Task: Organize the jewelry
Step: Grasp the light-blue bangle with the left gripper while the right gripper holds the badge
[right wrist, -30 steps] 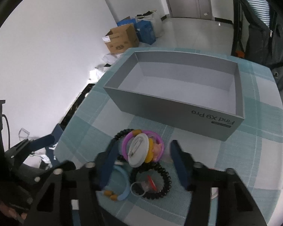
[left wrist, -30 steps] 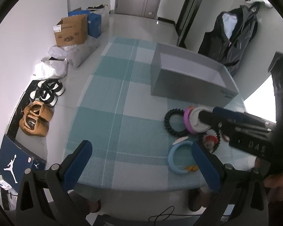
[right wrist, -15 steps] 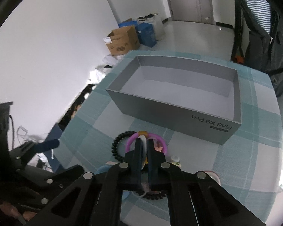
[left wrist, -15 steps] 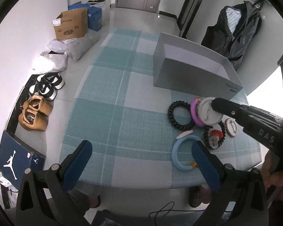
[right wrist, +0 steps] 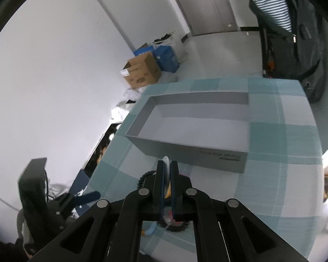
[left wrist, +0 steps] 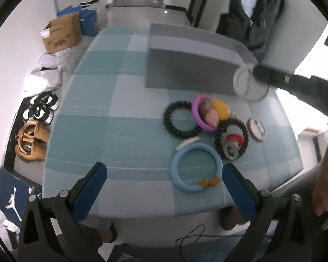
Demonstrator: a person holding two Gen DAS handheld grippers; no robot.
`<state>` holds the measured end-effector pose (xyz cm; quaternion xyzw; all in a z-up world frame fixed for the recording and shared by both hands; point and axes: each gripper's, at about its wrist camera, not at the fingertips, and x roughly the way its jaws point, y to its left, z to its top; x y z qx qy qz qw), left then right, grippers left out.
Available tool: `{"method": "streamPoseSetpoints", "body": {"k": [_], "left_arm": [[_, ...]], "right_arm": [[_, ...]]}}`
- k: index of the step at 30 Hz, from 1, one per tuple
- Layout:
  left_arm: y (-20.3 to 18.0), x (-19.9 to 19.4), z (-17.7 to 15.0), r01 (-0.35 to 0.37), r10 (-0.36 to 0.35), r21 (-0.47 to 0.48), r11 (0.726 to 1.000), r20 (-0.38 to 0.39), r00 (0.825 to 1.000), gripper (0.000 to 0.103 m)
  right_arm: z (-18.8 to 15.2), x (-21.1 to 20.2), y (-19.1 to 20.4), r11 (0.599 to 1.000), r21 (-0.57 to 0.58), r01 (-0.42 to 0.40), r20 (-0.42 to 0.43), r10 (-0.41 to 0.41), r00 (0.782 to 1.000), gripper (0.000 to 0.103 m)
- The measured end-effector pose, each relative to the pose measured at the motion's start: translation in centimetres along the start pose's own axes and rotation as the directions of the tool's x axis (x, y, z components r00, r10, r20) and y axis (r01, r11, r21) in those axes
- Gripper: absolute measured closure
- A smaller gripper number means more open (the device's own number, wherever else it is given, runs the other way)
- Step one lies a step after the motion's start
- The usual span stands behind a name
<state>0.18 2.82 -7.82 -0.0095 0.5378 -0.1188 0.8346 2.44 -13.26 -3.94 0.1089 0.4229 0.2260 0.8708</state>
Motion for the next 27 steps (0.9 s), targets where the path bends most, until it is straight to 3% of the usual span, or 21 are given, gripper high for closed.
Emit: {"method": "streamPoseSetpoints", "body": {"k": [10,17,19,21,27], "left_arm": [[-2.3,1.2,-0.2,-0.059,0.063,0.103,0.993,-0.035,0.997,0.002],[-2.8,1.1,-0.2,-0.075,0.081,0.122,0.99,-0.042,0.996,0.02],[-3.0,0.9,-0.2,-0.07,0.076,0.128,0.989,-0.038,0.996,0.029],[-3.9,0.8,-0.2,-0.062,0.066,0.141,0.988,-0.028,0.997,0.047],[-3.0,0.6,0.1,-0.013,0.016,0.081,0.997,-0.041,0.999,0.047]], "right_arm": [[0.0,-1.6,-1.0,1.0,0.025,-0.001,0.026,0.0,1.0,0.099],[-0.3,-2.8,-1.7,0.999,0.035,-0.005,0.046,0.004,0.999,0.099],[-0.4,-3.0,-1.8,0.999,0.038,-0.006,0.048,0.004,0.999,0.099],[-0.3,-3.0,-1.8,0.999,0.037,-0.008,0.05,0.006,0.999,0.099],[-0.3,-3.1,-1.9,0.999,0.045,-0.012,0.057,0.009,0.998,0.099]]}}
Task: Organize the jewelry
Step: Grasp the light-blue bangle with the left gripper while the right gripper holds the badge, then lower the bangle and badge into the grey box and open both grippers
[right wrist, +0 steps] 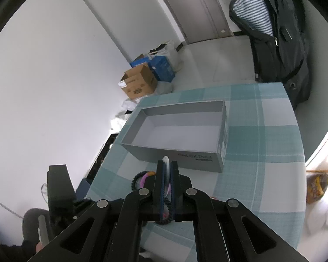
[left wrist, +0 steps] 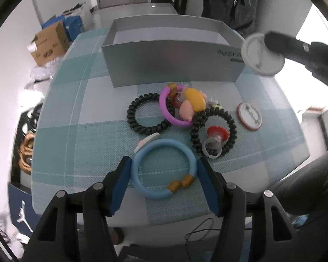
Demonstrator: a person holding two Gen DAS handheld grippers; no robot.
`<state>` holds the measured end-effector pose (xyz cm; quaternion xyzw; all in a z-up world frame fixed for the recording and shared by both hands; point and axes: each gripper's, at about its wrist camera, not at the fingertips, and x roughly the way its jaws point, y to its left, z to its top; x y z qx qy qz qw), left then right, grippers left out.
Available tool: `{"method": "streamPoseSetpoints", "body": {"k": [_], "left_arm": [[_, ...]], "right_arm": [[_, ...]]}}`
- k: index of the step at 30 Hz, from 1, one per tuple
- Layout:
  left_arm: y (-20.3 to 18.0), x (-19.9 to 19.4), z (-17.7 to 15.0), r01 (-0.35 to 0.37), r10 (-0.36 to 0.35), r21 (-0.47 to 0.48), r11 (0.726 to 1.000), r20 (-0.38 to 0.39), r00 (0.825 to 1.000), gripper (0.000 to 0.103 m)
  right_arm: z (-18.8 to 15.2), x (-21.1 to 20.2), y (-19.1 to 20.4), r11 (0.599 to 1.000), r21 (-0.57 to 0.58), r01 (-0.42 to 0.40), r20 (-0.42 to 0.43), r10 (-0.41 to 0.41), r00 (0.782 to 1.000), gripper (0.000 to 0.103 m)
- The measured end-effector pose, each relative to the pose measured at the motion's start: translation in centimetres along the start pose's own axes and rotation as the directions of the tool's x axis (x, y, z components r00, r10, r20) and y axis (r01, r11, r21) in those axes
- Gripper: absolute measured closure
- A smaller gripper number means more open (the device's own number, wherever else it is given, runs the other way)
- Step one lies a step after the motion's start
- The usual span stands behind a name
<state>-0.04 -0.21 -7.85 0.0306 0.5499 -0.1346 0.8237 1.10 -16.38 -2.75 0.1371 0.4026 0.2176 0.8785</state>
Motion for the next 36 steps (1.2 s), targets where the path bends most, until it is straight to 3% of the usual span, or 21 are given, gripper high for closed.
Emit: {"method": "streamPoseSetpoints", "body": {"k": [4,13,20,29,36], "left_arm": [[1.7,-0.8,0.3,0.06,-0.059,-0.091,0.994,0.01,0.998,0.047],[3.8,-4.7,2.0,0.147,-0.12,-0.199,0.969,0.145,0.982,0.047],[2.6,-6.4,5.1,0.11,-0.082,-0.141,0.984,0.187,0.979,0.047],[2.6,-4.4,10.6,0.08,-0.072,-0.045,0.996,0.163,0.984,0.047],[2.7,-1.8,12.5,0.122,-0.116,-0.037,0.992,0.127,0.985,0.047]], "right_arm": [[0.1,-0.1,0.0,1.0,0.009,-0.011,0.005,0.011,1.0,0.099],[1.2,0.0,0.5,0.998,0.032,-0.045,0.024,0.044,0.999,0.099],[3.7,0.7,0.8,0.996,0.041,-0.078,0.057,0.075,0.996,0.099],[7.0,2.5,-1.2,0.987,0.136,-0.08,0.064,0.072,0.995,0.099],[8.7,4.9,-3.1,0.981,0.181,-0.064,0.014,0.062,0.998,0.099]]}}
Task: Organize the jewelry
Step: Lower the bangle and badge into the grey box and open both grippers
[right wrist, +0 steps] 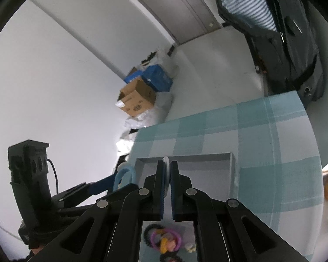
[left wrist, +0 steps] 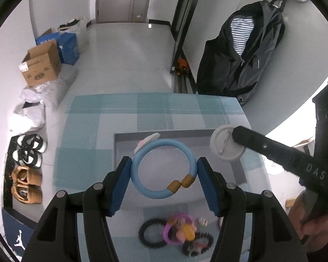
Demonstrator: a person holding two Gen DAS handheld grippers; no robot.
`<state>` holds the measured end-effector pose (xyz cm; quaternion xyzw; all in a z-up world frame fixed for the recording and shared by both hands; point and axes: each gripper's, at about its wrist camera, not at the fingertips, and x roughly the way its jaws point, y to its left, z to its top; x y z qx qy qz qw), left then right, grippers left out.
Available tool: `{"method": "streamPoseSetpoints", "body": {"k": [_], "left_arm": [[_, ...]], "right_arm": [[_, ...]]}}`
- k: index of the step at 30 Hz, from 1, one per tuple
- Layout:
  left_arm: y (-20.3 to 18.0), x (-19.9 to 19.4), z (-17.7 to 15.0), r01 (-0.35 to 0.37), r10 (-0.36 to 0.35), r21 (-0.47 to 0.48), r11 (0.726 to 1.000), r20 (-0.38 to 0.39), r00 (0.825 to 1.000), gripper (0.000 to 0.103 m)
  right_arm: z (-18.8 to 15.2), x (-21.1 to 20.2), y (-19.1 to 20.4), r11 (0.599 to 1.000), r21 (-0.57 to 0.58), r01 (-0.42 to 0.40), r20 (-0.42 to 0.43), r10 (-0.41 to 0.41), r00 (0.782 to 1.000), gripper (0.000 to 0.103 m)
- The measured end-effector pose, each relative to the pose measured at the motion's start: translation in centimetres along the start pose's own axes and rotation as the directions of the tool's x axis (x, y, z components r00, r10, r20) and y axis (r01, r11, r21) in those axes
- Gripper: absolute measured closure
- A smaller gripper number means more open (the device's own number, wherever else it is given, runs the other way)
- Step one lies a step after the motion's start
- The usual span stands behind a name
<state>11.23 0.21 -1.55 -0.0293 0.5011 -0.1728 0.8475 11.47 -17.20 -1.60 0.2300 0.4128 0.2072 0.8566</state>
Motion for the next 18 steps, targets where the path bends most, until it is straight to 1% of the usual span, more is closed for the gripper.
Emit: {"method": "streamPoseSetpoints", "body": {"k": [9,13,16,17,18], "left_arm": [[0.9,2.2,0.9,0.072,-0.074,-0.048,0.996,-0.039,0.996,0.047],[0.5,2.5,1.1,0.082,-0.083,-0.032,0.996,-0.049,0.995,0.047],[0.3,2.8,1.3,0.122,-0.125,-0.047,0.991,-0.071,0.99,0.047],[0.3,2.9,1.3,0.137,-0.141,-0.054,0.989,-0.084,0.986,0.046],[0.4,2.9,1.4,0.151,-0.156,-0.06,0.987,-0.087,0.984,0.046]], "right_arm": [[0.1,2.1,-1.3,0.999,0.028,0.047,-0.062,-0.045,0.997,0.099],[0.0,2.5,-1.4,0.998,0.022,0.057,-0.076,-0.055,0.996,0.099],[0.0,2.5,-1.6,0.998,0.038,0.056,-0.08,-0.053,0.995,0.099],[0.0,2.5,-1.6,0.998,0.042,0.056,-0.083,-0.053,0.995,0.095],[-0.1,2.5,-1.8,0.997,0.048,0.065,-0.081,-0.061,0.995,0.095]]}}
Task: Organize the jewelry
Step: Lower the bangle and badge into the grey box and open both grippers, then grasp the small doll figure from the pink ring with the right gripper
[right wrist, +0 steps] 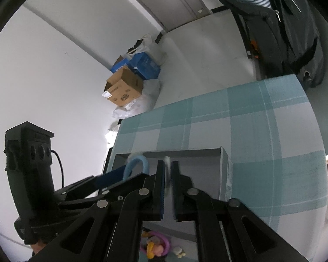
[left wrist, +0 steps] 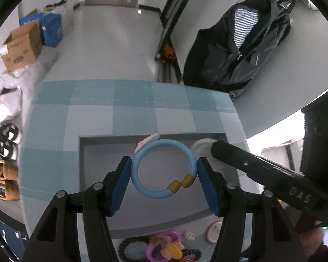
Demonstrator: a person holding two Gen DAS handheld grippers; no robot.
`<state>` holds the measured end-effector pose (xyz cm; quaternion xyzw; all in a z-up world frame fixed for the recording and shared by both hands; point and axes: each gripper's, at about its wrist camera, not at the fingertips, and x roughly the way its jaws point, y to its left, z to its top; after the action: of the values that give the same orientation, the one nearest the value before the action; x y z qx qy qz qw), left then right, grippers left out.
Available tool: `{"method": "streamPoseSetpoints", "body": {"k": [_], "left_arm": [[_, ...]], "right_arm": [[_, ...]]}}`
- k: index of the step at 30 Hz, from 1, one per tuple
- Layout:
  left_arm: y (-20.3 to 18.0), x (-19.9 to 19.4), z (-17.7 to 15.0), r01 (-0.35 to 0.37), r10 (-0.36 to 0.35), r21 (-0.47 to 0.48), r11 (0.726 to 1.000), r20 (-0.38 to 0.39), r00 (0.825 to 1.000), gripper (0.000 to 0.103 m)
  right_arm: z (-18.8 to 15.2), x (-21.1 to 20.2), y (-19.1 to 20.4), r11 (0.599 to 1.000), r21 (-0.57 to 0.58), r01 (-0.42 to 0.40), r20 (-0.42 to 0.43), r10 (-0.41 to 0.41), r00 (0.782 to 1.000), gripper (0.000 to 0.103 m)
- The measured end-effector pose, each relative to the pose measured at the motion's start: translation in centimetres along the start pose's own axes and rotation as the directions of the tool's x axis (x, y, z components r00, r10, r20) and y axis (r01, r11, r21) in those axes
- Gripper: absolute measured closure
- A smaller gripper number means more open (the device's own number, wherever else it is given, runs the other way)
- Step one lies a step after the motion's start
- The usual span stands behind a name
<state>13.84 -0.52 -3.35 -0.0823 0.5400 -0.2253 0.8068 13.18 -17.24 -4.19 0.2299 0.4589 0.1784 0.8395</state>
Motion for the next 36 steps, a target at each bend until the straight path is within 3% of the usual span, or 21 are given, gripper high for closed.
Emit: {"method": "streamPoseSetpoints", "body": {"k": [3,5,7,9,13,14,18,23,27,30,36], "left_arm": [[0.6,-0.5,0.2,0.08,-0.08,-0.031,0.996,0.01,0.997,0.045],[0.8,-1.0,0.3,0.085,-0.084,-0.042,0.995,0.027,0.996,0.043],[0.9,-1.8,0.1,0.073,-0.071,-0.044,0.996,0.059,0.996,0.043],[1.0,-3.0,-0.1,0.066,-0.063,-0.036,0.997,0.086,0.994,0.043],[1.1,-5.0,-1.1,-0.006,0.011,-0.034,0.999,0.157,0.988,0.042],[1.2,-5.3,-1.4,-0.025,0.031,-0.035,0.999,0.172,0.985,0.042],[0.4,-6.8,-3.0,-0.101,0.102,-0.02,0.995,0.24,0.965,0.041],[-0.6,-6.9,-5.3,-0.141,0.134,0.002,0.99,0.295,0.946,0.041],[-1.0,-6.4,-7.1,-0.153,0.139,0.027,0.988,0.285,0.948,0.032],[-1.0,-6.2,-8.1,-0.164,0.149,0.034,0.986,0.27,0.951,0.031],[-0.9,-5.9,-10.1,-0.184,0.177,0.01,0.983,0.222,0.959,0.029]], "right_arm": [[0.0,0.0,-0.7,0.999,0.033,0.0,-0.011,0.0,1.0,0.094],[0.0,-0.2,-1.0,0.999,0.051,-0.004,-0.008,0.004,1.0,0.088],[0.1,-1.1,-0.9,1.0,0.031,-0.002,0.022,0.001,1.0,0.077],[0.1,-1.9,-0.6,1.0,0.0,0.004,0.052,-0.004,0.999,0.052],[-0.5,-4.2,0.1,0.997,-0.078,0.007,0.118,0.003,0.993,0.042],[-0.6,-4.5,0.2,0.996,-0.088,0.01,0.126,0.001,0.992,0.033],[-1.8,-6.3,1.0,0.989,-0.145,0.021,0.181,0.006,0.984,0.02],[-3.6,-8.6,2.4,0.969,-0.243,0.047,0.252,0.016,0.968,0.006],[-5.0,-10.0,3.1,0.949,-0.31,0.052,0.283,0.04,0.958,0.0],[-6.2,-10.3,3.3,0.935,-0.348,0.073,0.284,0.031,0.958,0.0],[-9.1,-9.0,2.7,0.909,-0.407,0.087,0.197,-0.006,0.98,0.0]]}}
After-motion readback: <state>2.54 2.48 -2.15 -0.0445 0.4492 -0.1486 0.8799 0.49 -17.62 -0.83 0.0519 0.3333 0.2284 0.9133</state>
